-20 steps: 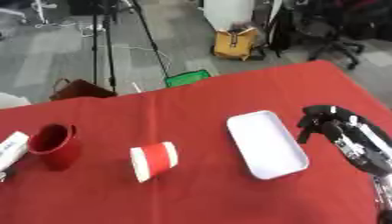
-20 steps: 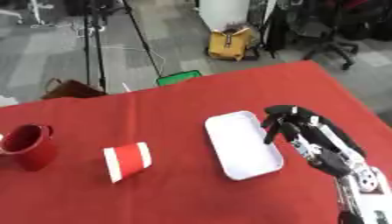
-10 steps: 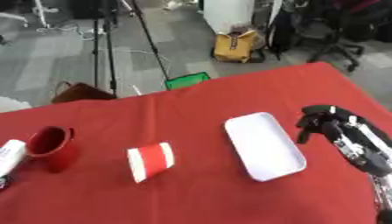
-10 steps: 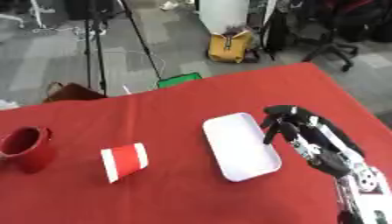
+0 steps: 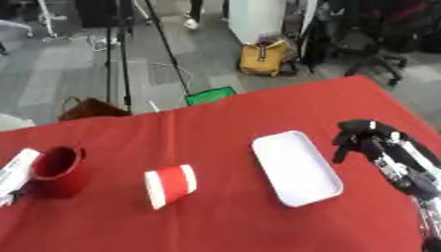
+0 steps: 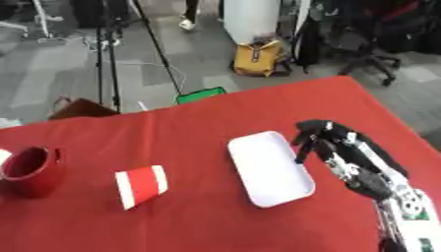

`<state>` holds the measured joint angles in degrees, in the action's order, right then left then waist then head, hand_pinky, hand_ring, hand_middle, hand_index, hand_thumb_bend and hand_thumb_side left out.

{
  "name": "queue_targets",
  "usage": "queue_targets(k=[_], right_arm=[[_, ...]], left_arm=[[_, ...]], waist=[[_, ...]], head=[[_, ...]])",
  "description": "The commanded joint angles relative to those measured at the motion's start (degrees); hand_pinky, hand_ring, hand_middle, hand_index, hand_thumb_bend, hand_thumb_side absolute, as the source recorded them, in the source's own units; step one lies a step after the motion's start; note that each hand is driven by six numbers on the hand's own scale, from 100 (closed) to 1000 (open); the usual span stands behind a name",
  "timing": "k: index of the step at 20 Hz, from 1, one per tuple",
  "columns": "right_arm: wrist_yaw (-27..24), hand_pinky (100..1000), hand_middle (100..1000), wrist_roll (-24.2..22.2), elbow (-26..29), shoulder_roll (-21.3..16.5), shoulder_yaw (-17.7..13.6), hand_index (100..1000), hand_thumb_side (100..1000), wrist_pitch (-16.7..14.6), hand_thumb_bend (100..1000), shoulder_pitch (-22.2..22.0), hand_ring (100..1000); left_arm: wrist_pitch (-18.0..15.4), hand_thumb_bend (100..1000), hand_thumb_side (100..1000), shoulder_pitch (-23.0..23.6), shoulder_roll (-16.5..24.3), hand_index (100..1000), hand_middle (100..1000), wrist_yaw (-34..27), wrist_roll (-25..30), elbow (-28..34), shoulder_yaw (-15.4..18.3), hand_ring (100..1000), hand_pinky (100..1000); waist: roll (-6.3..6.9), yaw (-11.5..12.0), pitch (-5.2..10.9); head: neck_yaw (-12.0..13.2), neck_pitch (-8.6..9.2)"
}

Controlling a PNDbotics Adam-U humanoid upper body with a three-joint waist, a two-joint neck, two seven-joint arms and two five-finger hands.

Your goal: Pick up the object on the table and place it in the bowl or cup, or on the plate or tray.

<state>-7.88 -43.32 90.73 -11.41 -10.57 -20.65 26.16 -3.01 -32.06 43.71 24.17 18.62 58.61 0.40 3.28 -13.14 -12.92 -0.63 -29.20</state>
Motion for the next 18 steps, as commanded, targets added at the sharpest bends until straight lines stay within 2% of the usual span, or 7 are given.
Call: queue_targets(k=[1, 5, 11, 18], right_arm=[[-0.05, 530, 626, -0.47, 1.61, -0.45, -0.43, 837, 592, -0.4, 100, 0.33, 511], [0.01, 530, 626, -0.39, 1.82, -0.43, -0.5, 837, 592, -0.13, 100, 0.08, 512], [0.0, 531, 627, -0.34, 1.96, -0.33, -0.62, 837, 591, 0.08, 100, -0.21, 512], [-0.05, 531, 627, -0.34, 1.94, -0.33, -0.7, 837, 592, 0.14, 100, -0.36, 512]], left_arm=[[0.62, 100, 316, -0.95, 3.92, 545, 334, -3.5, -0.02, 5.4, 1.01, 350, 511], [1.57, 100, 319, -0.53, 4.8, 550, 335, -4.03, -0.79, 10.22, 1.61, 352, 513], [2.11, 100, 301, -0.22, 5.26, 552, 341, -2.37, -1.21, 13.89, 1.83, 358, 517], [2.28, 100, 313, -0.64, 4.92, 550, 336, -2.26, -0.78, 15.49, 1.3, 355, 518]], waist=[[-0.02, 0.05, 1.58], [0.09, 0.08, 1.89], [0.12, -0.09, 2.31], [0.08, -0.26, 2.53]], head=[[-0.15, 0.48], [-0.32, 0.59], [-0.43, 0.68], [-0.47, 0.69]])
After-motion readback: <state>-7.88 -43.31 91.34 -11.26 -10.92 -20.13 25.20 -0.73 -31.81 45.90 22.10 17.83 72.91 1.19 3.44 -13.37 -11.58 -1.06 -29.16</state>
